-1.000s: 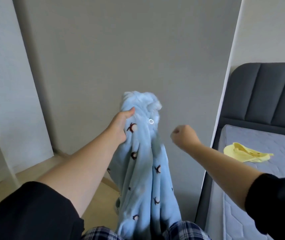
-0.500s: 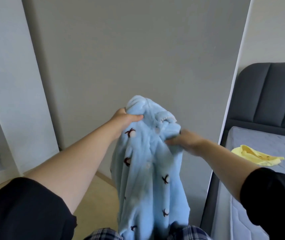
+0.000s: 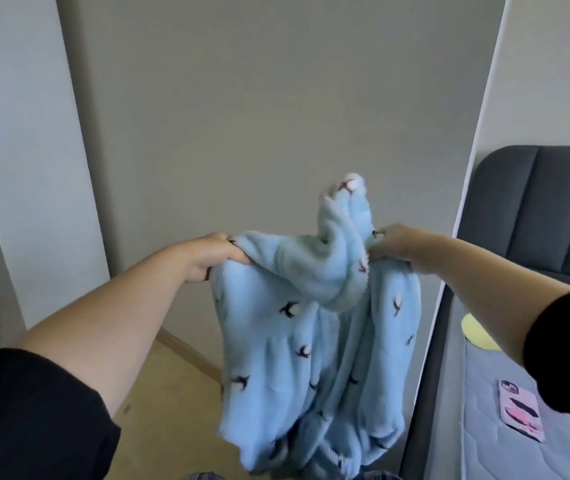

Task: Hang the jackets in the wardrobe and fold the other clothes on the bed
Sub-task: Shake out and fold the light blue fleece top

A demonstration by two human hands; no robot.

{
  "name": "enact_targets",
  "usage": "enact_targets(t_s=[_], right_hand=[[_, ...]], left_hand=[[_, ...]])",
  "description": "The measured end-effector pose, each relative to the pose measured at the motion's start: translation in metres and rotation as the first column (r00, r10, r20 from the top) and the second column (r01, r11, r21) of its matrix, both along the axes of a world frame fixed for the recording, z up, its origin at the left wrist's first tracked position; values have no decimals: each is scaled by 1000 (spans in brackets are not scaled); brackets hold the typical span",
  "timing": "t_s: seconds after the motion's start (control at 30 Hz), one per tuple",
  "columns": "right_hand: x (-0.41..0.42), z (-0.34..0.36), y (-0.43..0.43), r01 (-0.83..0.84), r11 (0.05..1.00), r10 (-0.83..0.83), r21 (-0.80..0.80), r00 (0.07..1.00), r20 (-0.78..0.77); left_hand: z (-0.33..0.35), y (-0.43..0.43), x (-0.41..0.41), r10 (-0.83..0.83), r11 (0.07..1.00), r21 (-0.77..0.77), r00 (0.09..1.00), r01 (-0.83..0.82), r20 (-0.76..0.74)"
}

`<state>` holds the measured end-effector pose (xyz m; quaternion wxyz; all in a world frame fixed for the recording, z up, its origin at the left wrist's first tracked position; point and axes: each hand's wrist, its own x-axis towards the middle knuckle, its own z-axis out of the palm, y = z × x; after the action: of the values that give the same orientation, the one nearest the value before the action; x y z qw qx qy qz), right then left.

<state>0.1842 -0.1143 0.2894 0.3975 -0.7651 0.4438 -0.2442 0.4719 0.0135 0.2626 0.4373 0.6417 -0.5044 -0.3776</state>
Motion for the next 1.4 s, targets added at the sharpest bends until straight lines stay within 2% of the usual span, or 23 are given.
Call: enact_targets(t_s=[0.07, 0.1, 0.2, 0.27, 0.33, 0.4, 0.43, 0.47, 0.53, 0.57, 0.63, 0.7, 0.77, 0.83, 0.9, 0.93, 1.0, 1.07, 1.13, 1.2, 1.33, 1.37, 1.4], right_hand=[[-1, 6, 1, -65, 984, 67, 167, 998, -4], [-2, 10, 3, -97, 966, 102, 239, 995, -7], [-3, 15, 6, -173, 928, 187, 330, 982, -10], [-5, 17, 9, -231, 905, 245, 357, 969, 7], [-12, 22, 11, -319, 864, 326, 388, 944, 50], [-19, 28, 10, -360, 842, 341, 401, 932, 121], [-21, 31, 9, -345, 858, 311, 380, 939, 149], [-21, 34, 8, -309, 885, 262, 348, 949, 175], [-17, 35, 9, -220, 937, 156, 272, 959, 238], [-14, 34, 10, -185, 953, 117, 241, 956, 270], [-7, 30, 11, -147, 967, 78, 208, 948, 308], [-5, 29, 10, -143, 970, 72, 195, 941, 331], [-6, 29, 11, -147, 979, 96, 142, 944, 316], [-7, 29, 9, -73, 995, 83, -69, 985, 153], [-8, 31, 4, 41, 940, -45, -339, 999, -3], [-9, 33, 3, 58, 921, -60, -386, 998, 8], [-14, 37, 3, -43, 968, 91, -245, 978, 190], [-21, 39, 3, -224, 971, 237, -77, 895, 379], [-26, 40, 4, -327, 945, 299, -9, 852, 429], [-24, 39, 6, -343, 939, 310, 14, 863, 399], [-20, 38, 12, -298, 945, 246, 134, 920, 305], [-18, 37, 15, -288, 951, 257, 114, 939, 230], [-16, 35, 17, -273, 962, 271, 26, 960, 78]], left_hand=[[-5, -2, 4, 26, 997, -70, 989, -37, -147], [-8, -2, 4, -19, 997, -71, 986, 7, -168], [-18, -1, -3, -103, 994, -39, 991, 100, -83], [-19, -4, -10, 0, 995, -95, 998, -6, -65], [-16, -8, -13, 175, 968, -148, 970, -201, -172], [-14, -10, -11, 284, 942, -101, 918, -321, -276], [-14, -8, -10, 277, 952, -55, 926, -300, -257], [-14, -5, -11, 207, 978, 2, 960, -211, -191], [-14, 3, -20, -51, 993, 99, 996, 58, -68], [-13, 5, -26, -169, 978, 114, 984, 174, -51], [-12, 5, -39, -302, 950, 87, 953, 301, -7], [-12, 0, -47, -295, 956, 30, 953, 293, 69], [-12, -5, -47, -136, 985, -98, 986, 146, 99], [-7, -11, -40, -32, 977, -210, 999, 39, 41], [4, -12, -37, -76, 960, -271, 997, 67, -20], [10, -13, -35, -118, 955, -280, 992, 100, -48], [21, -11, -30, -197, 946, -285, 972, 155, -126], [28, -5, -22, -253, 943, -276, 942, 189, -222], [30, 0, -16, -333, 933, -227, 911, 280, -245], [30, 4, -14, -359, 928, -189, 906, 322, -222], [32, 4, -12, -330, 944, -128, 890, 305, -315], [33, 5, -14, -342, 940, -106, 894, 325, -290], [34, 7, -18, -335, 942, -72, 917, 327, -218]])
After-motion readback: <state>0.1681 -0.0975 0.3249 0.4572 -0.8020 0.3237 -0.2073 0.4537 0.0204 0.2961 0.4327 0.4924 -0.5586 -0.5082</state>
